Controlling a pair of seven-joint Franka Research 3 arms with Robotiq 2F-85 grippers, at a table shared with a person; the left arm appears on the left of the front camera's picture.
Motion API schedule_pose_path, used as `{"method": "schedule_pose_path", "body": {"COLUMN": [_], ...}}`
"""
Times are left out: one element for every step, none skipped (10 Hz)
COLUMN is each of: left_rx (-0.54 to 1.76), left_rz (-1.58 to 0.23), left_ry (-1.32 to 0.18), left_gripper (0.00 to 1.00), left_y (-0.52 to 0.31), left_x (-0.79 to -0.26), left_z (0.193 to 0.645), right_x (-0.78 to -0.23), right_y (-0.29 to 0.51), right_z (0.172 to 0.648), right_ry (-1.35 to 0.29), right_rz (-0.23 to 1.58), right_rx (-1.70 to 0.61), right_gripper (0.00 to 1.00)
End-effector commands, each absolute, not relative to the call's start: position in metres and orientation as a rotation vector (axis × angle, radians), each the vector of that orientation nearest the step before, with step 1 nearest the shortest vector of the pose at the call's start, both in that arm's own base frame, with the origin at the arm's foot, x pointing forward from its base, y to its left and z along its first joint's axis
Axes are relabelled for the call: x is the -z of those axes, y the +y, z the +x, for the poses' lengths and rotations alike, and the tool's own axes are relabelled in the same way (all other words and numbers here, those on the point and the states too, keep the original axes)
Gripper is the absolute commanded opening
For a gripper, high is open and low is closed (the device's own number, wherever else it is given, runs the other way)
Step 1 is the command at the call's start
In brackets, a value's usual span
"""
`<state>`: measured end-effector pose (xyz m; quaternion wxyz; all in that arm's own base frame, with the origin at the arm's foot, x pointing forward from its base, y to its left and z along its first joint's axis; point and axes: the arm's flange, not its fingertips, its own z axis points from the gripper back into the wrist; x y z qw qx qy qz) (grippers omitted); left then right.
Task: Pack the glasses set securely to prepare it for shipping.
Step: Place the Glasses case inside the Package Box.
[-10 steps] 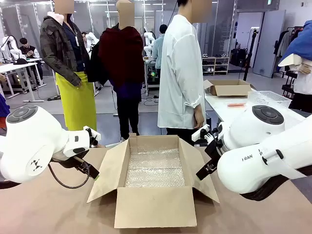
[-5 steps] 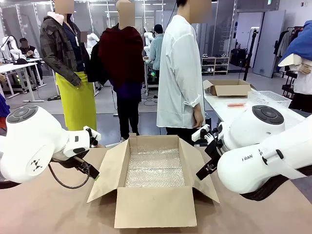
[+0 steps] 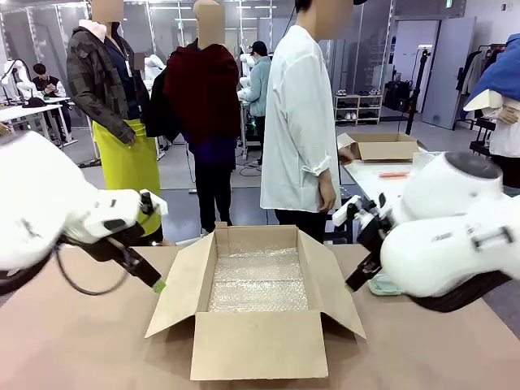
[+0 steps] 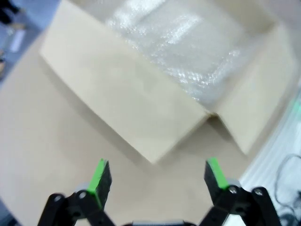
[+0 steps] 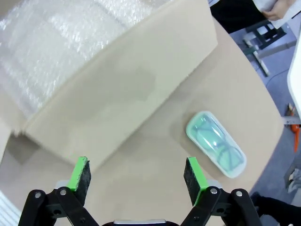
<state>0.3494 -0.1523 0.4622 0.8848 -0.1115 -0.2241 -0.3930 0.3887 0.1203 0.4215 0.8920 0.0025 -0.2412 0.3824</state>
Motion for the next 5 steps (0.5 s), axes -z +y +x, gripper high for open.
{"method": "schedule_pose_path", "body": {"left_rx": [0.963,1.038,1.066,1.054,1.039], "left_rz": [-0.330,-0.378,-0.427,-0.456,-0.466], "left_ry": [-0.403,-0.373,-0.387,-0.419,-0.438], "left_gripper": [1.00,1.00,1.00,1.00,1.00], "left_y": [-0.113,-0.105,-0.096,-0.093,-0.095], "left_x": [-0.497,-0.504,-0.508,-0.509,-0.508], "left_z": [0.314,0.302,0.295,0.292,0.290], "right_x": [-0.450,-0.451,-0.450,-0.449,-0.447], "right_y": [0.081,0.070,0.059,0.053,0.055], "right_z": [0.394,0.400,0.404,0.408,0.411], "right_ry": [-0.371,-0.332,-0.317,-0.328,-0.384], "right_rz": [0.008,-0.022,-0.073,-0.084,-0.067], "right_rx": [-0.943,-1.010,-1.077,-1.105,-1.063], "right_gripper": [1.00,1.00,1.00,1.00,1.00]}}
